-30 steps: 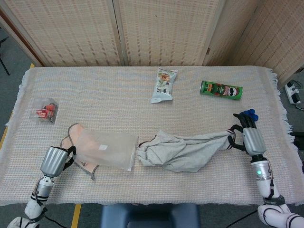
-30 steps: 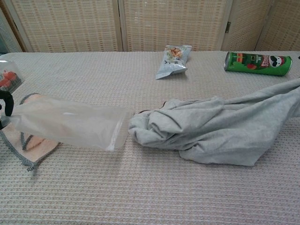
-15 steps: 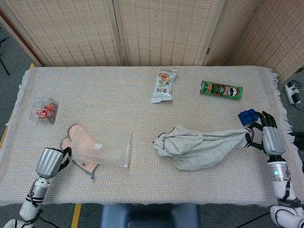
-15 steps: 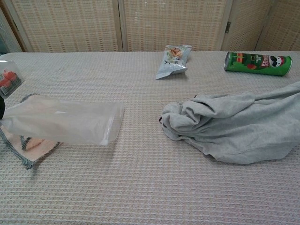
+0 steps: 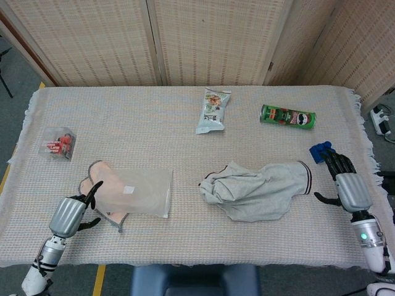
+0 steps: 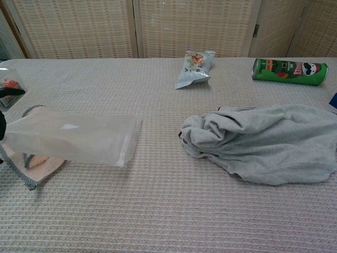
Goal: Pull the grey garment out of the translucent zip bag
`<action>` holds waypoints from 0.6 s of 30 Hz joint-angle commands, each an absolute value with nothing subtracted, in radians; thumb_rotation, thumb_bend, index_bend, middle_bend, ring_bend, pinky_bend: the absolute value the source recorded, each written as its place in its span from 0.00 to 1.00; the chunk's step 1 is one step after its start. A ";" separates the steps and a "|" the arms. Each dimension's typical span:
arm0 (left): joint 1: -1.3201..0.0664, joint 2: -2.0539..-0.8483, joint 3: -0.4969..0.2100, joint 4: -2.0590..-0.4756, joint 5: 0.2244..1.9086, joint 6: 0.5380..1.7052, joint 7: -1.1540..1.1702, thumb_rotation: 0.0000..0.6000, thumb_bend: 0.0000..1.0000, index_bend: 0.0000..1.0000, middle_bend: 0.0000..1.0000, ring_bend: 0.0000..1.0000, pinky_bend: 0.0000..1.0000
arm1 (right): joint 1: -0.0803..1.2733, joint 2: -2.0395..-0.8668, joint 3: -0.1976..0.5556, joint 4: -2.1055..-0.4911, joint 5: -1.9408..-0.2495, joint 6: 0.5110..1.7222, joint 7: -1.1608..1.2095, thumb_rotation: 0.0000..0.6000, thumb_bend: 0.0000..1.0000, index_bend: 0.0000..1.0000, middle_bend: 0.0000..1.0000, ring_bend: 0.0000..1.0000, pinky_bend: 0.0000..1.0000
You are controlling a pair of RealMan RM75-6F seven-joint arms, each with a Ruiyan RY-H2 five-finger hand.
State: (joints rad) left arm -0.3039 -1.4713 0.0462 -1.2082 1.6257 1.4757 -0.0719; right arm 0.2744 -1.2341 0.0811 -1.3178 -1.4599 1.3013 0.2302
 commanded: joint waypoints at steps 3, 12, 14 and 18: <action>-0.319 -1.163 0.070 -1.611 1.546 1.331 0.030 1.00 0.25 0.06 0.32 0.21 0.32 | 0.187 -1.114 0.042 -1.530 -1.499 1.430 0.009 1.00 0.11 0.00 0.00 0.00 0.00; -0.179 -1.192 0.062 -1.539 1.550 1.537 -0.013 1.00 0.24 0.11 0.21 0.11 0.21 | 0.080 -1.146 -0.021 -1.603 -1.578 1.570 -0.128 1.00 0.11 0.00 0.00 0.00 0.00; -0.167 -1.199 0.060 -1.522 1.522 1.524 -0.017 1.00 0.24 0.14 0.20 0.10 0.20 | 0.073 -1.144 -0.033 -1.607 -1.599 1.575 -0.145 1.00 0.11 0.00 0.00 0.00 0.00; -0.177 -1.165 0.063 -1.546 1.509 1.469 -0.004 1.00 0.23 0.18 0.19 0.10 0.20 | 0.066 -1.144 -0.037 -1.610 -1.613 1.575 -0.138 1.00 0.11 0.00 0.00 0.00 0.00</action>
